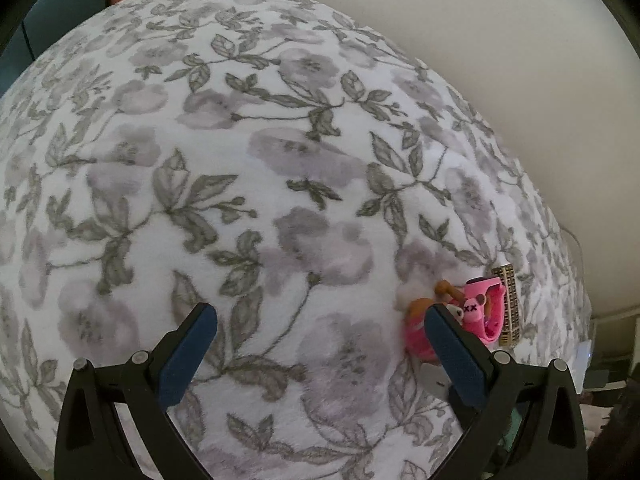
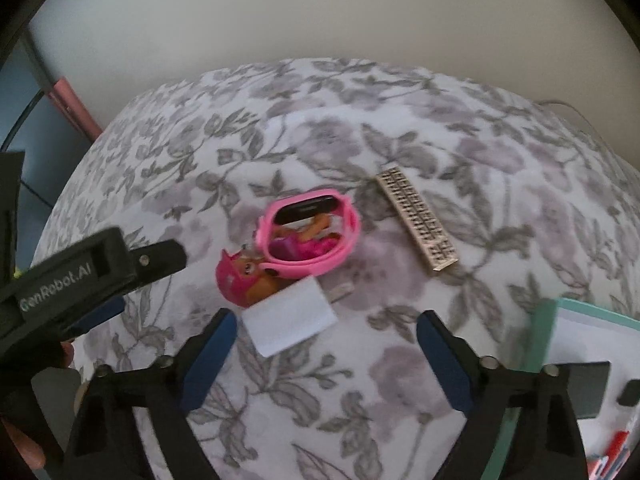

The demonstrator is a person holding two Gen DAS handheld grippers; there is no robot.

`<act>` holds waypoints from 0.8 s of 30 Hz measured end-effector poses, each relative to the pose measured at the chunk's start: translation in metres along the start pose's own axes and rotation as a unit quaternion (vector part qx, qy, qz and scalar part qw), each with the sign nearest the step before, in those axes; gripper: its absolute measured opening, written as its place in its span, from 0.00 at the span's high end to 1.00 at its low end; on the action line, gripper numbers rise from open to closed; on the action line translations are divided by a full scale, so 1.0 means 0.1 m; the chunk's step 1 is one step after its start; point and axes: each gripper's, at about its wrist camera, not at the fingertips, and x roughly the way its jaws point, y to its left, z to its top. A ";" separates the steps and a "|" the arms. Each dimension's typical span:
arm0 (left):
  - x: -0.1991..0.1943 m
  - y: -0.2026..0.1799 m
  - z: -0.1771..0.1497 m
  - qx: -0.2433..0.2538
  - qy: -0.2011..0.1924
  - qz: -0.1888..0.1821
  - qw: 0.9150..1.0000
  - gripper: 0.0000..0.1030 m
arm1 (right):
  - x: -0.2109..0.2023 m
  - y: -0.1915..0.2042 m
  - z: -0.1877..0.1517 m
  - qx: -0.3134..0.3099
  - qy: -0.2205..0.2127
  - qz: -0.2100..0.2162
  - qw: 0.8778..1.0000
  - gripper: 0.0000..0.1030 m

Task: Organize rigid objects
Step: 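Grasp the white cube with the right tool while the left tool grasps the pink watch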

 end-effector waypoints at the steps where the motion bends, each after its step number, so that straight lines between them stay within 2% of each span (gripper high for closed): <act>1: 0.00 -0.01 0.00 0.001 0.002 -0.004 1.000 0.00 | 0.02 0.02 0.00 -0.003 0.001 0.002 1.000 0.20; 2: 0.01 -0.03 0.01 0.003 0.004 -0.011 1.000 0.00 | 0.04 0.04 0.01 -0.005 0.001 0.003 1.000 0.21; 4: 0.03 -0.07 0.03 0.005 0.005 -0.025 1.000 0.00 | 0.05 0.04 0.00 -0.005 0.002 0.011 1.000 0.33; 6: 0.03 -0.10 0.04 0.008 0.005 -0.035 0.999 0.00 | 0.06 0.04 0.01 -0.002 0.003 0.020 1.000 0.39; 10: 0.05 -0.17 0.05 0.014 0.004 -0.053 0.998 0.00 | 0.08 0.04 -0.01 0.004 0.003 0.041 0.999 0.48; 17: 0.09 -0.31 0.07 0.034 0.000 -0.067 0.997 0.00 | 0.06 -0.02 -0.04 0.014 -0.003 0.054 0.998 0.48; 24: 0.12 -0.52 0.07 0.073 -0.010 -0.055 0.996 0.00 | 0.01 -0.20 -0.06 0.031 -0.006 0.057 0.998 0.48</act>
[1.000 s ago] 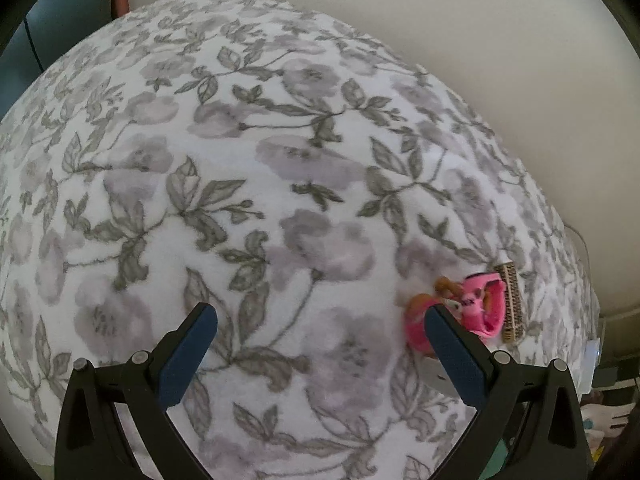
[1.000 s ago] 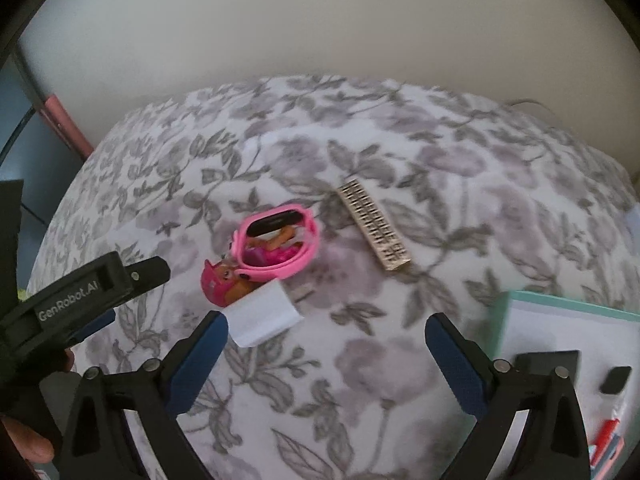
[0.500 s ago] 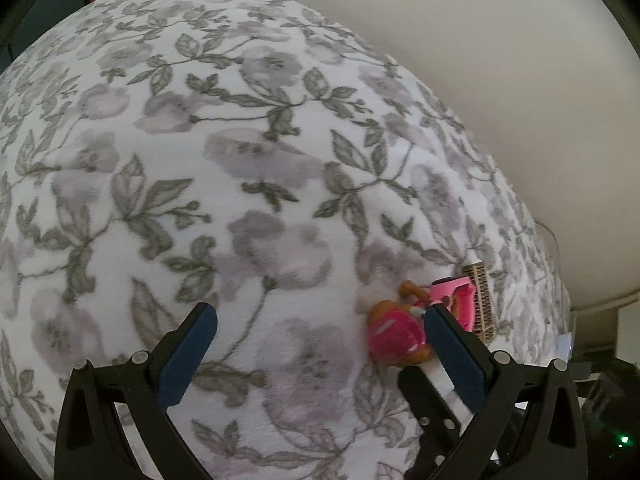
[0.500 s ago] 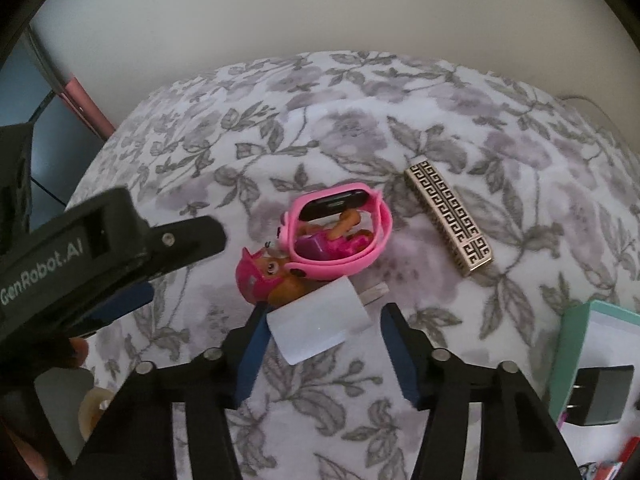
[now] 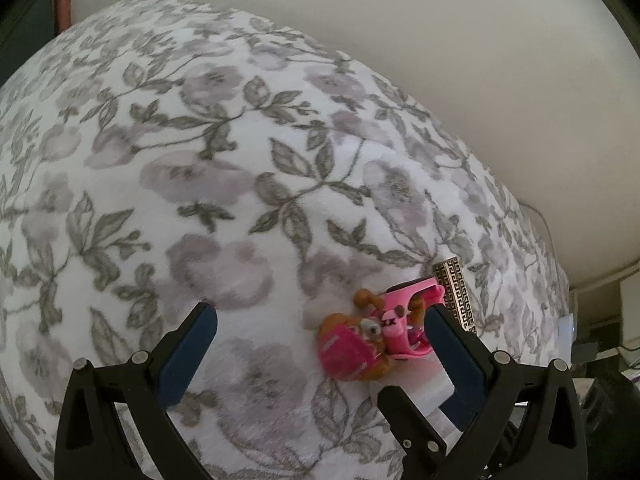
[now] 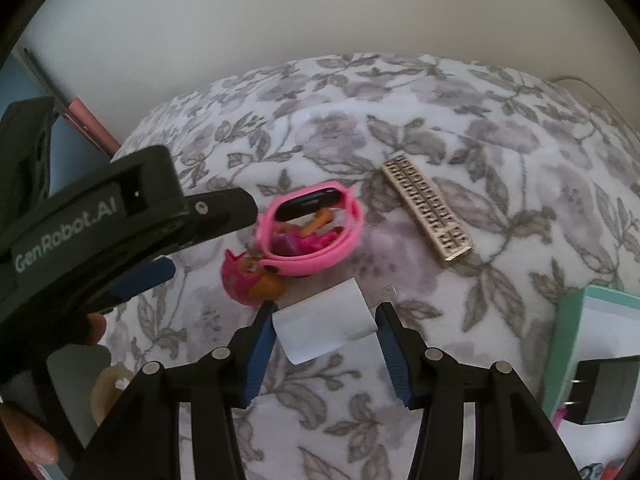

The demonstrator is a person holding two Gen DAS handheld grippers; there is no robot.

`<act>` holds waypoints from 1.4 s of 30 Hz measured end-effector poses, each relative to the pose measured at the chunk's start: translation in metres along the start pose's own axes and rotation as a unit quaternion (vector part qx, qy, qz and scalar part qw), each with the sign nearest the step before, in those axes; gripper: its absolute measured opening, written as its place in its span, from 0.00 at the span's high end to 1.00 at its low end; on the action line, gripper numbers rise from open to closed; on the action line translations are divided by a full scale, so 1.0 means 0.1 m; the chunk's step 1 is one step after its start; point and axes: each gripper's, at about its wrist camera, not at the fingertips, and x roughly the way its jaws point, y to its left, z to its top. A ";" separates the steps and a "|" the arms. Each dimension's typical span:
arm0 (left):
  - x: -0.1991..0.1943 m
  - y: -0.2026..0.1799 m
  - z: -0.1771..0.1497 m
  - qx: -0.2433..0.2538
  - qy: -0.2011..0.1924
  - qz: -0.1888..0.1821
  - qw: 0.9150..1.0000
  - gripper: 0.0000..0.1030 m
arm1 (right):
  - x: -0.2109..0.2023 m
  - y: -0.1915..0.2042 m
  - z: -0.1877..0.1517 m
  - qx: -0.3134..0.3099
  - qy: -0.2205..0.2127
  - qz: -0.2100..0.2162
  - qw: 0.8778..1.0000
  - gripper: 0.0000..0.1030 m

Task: Organize rigid objects
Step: 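Grasp the white cube with the right tool while the left tool grasps the pink watch, then carry the white cube and pink watch into the tray and release both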

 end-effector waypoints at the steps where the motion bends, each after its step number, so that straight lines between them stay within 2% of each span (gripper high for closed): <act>1: 0.01 -0.03 0.01 0.006 -0.001 0.002 1.000 0.00 | -0.01 -0.03 0.00 0.001 -0.001 -0.005 1.000 0.48; 8: 0.07 -0.26 0.05 0.052 -0.012 0.027 0.998 0.00 | -0.09 -0.26 0.03 0.024 -0.004 -0.028 0.999 0.48; 11: 0.10 -0.35 0.07 0.067 -0.015 0.035 0.997 0.03 | -0.11 -0.36 0.04 0.040 -0.005 -0.024 0.999 0.48; 13: 0.12 -0.41 0.07 0.078 -0.014 0.036 0.996 0.14 | -0.11 -0.41 0.04 0.047 -0.006 -0.019 0.999 0.48; 17: 0.16 -0.53 0.06 0.100 -0.008 0.036 0.994 0.20 | -0.12 -0.45 0.05 0.054 -0.006 -0.010 0.998 0.48; 22: 0.25 -0.62 0.03 0.115 0.005 0.043 0.992 0.46 | -0.12 -0.44 0.04 0.052 -0.005 -0.011 0.999 0.48; 23: 0.26 -0.62 0.02 0.114 0.007 0.040 0.993 0.49 | -0.12 -0.44 0.04 0.054 -0.004 -0.010 0.998 0.48; 25: 0.25 -0.63 0.01 0.111 0.006 0.026 0.993 0.63 | -0.13 -0.45 0.03 0.056 -0.004 -0.008 0.998 0.49; 30: 0.19 -0.66 0.01 0.109 0.002 0.018 0.994 0.81 | -0.15 -0.46 0.00 0.061 -0.002 -0.004 0.998 0.49; 36: 0.13 -0.64 -0.04 0.100 -0.005 0.018 0.995 0.81 | -0.20 -0.46 -0.04 0.071 0.001 -0.003 0.997 0.49; 42: -0.12 -0.68 -0.08 0.085 -0.029 0.011 0.996 0.81 | -0.36 -0.47 -0.08 0.087 -0.006 0.009 0.996 0.49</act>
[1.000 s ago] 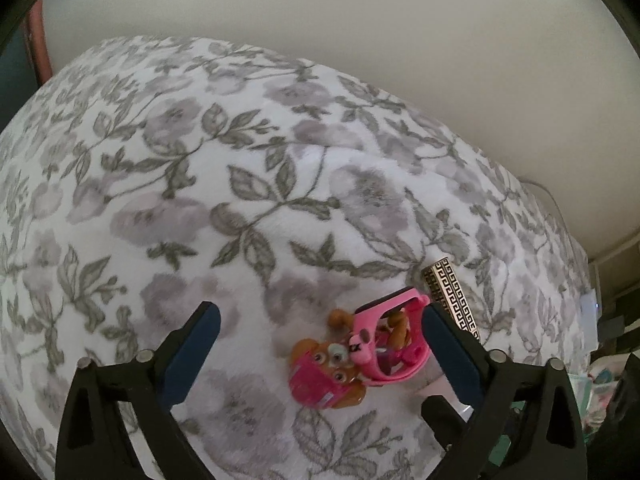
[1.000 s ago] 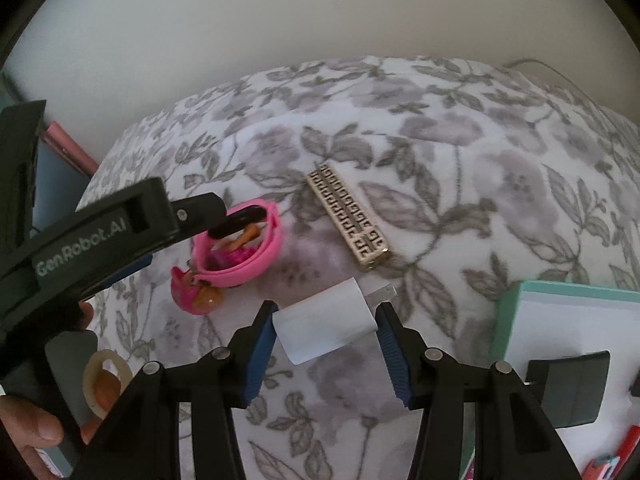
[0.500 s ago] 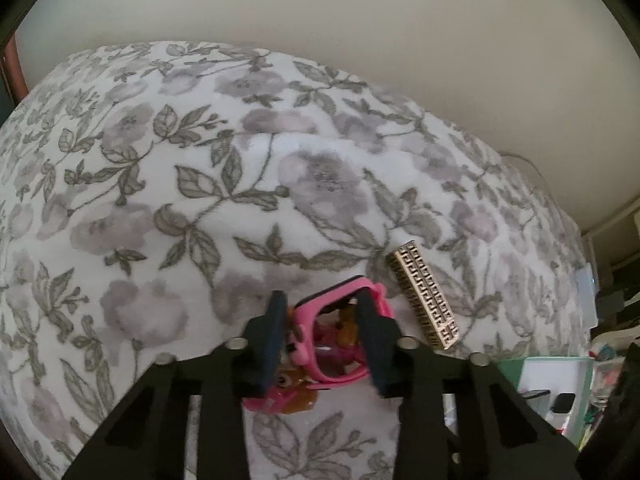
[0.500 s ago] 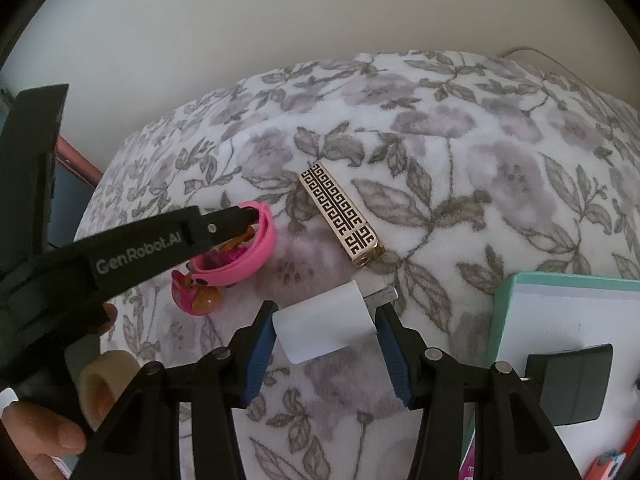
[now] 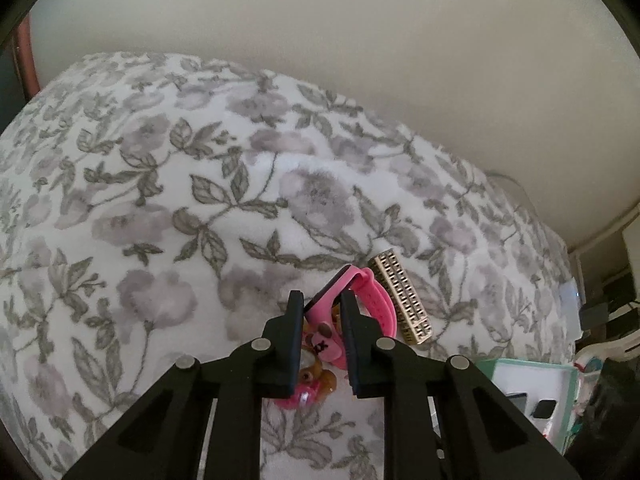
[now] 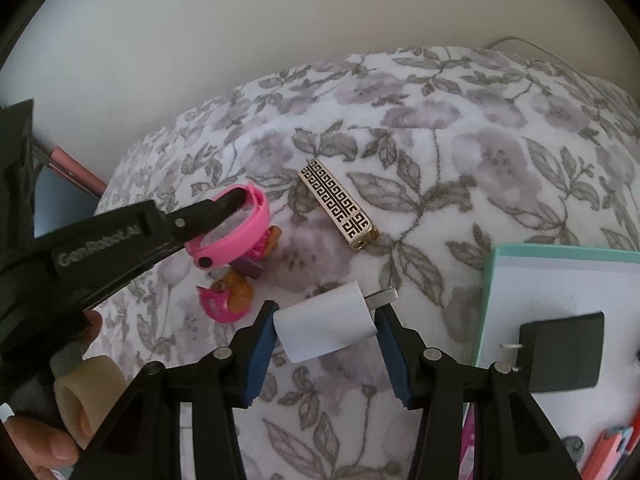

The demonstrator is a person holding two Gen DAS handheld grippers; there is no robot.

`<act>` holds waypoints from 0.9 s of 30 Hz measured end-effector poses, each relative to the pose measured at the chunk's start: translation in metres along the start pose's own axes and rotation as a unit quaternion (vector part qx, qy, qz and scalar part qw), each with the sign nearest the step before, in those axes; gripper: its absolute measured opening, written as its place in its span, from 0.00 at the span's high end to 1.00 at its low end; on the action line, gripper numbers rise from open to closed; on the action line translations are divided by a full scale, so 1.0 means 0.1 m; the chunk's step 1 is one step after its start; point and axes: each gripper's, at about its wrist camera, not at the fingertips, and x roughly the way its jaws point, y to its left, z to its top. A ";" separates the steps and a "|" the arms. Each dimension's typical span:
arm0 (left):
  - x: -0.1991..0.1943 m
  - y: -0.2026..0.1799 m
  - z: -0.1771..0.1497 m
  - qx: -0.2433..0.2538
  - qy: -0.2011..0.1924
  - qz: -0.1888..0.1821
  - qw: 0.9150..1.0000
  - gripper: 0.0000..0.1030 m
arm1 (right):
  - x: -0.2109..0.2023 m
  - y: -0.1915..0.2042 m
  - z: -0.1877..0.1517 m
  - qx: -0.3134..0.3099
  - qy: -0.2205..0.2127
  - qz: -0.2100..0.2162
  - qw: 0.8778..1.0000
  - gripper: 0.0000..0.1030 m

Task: Organize rigid objects
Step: 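Carry the white cube and pink watch into the tray and release both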

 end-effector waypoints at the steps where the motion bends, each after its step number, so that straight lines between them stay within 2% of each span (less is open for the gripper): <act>1: -0.06 -0.01 0.00 -0.004 -0.004 -0.001 1.000 0.81 | -0.04 0.00 -0.01 0.002 -0.002 0.002 1.000 0.49; 7: -0.52 -0.13 -0.04 -0.016 -0.038 -0.011 0.999 0.81 | -0.41 0.01 -0.05 0.018 -0.029 0.007 0.999 0.49; 14: -1.00 -0.49 -0.23 0.003 -0.064 -0.041 0.997 0.81 | -0.92 -0.20 -0.21 0.061 -0.060 -0.021 0.996 0.49; 19: -1.10 -0.75 -0.41 0.016 -0.062 -0.058 0.996 0.81 | -1.21 -0.56 -0.35 0.106 -0.070 -0.055 0.990 0.49; 23: -1.05 -0.95 -0.58 0.024 -0.046 -0.066 0.997 0.81 | -1.44 -0.86 -0.46 0.138 -0.085 -0.100 0.982 0.49; 27: -0.94 -1.17 -0.76 0.043 -0.029 -0.069 0.996 0.81 | -1.62 -1.14 -0.55 0.168 -0.099 -0.124 0.973 0.49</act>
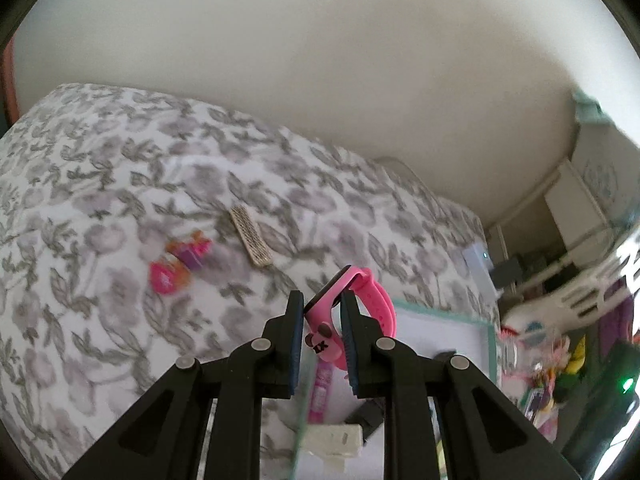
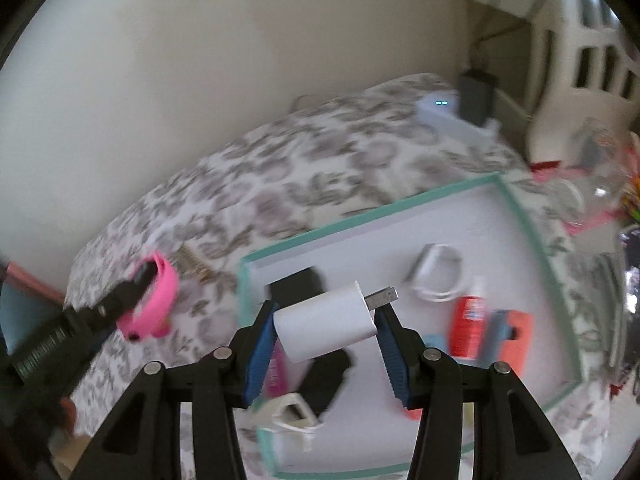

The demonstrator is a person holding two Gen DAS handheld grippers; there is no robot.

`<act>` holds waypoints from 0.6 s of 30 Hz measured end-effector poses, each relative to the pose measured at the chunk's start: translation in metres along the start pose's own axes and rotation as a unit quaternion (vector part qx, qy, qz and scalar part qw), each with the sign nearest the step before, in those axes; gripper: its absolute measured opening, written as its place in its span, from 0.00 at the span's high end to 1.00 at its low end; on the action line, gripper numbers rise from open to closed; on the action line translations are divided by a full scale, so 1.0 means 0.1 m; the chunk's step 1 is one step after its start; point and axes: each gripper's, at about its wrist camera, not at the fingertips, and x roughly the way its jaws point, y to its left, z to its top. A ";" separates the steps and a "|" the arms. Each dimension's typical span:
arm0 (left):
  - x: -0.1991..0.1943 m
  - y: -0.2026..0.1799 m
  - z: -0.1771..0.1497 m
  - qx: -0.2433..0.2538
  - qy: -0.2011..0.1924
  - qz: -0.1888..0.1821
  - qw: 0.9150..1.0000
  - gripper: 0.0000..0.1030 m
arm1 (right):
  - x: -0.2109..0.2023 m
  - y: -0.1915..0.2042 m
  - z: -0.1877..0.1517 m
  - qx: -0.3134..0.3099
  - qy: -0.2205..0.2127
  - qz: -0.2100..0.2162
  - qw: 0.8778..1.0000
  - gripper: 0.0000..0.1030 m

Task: Organize rigid objects
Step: 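Carry the white cube and pink watch into the tray and release both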

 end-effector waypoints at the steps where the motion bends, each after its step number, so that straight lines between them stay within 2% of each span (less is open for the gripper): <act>1: 0.04 -0.08 -0.05 0.012 0.005 0.002 1.000 0.81 | -0.01 -0.07 0.01 0.006 -0.003 -0.007 1.000 0.49; 4: 0.15 -0.30 -0.22 0.053 0.019 0.009 0.998 0.81 | -0.02 -0.26 0.02 0.020 -0.005 -0.031 0.999 0.49; 7: 0.26 -0.49 -0.37 0.085 0.037 0.000 0.996 0.81 | -0.01 -0.45 0.03 0.030 -0.007 -0.061 0.998 0.49; 14: 0.43 -0.70 -0.56 0.117 0.060 -0.014 0.991 0.81 | 0.04 -0.83 0.06 0.064 -0.010 -0.111 0.992 0.49; 18: 0.52 -0.82 -0.64 0.140 0.065 -0.014 0.988 0.81 | 0.10 -0.96 0.07 0.077 -0.007 -0.124 0.989 0.49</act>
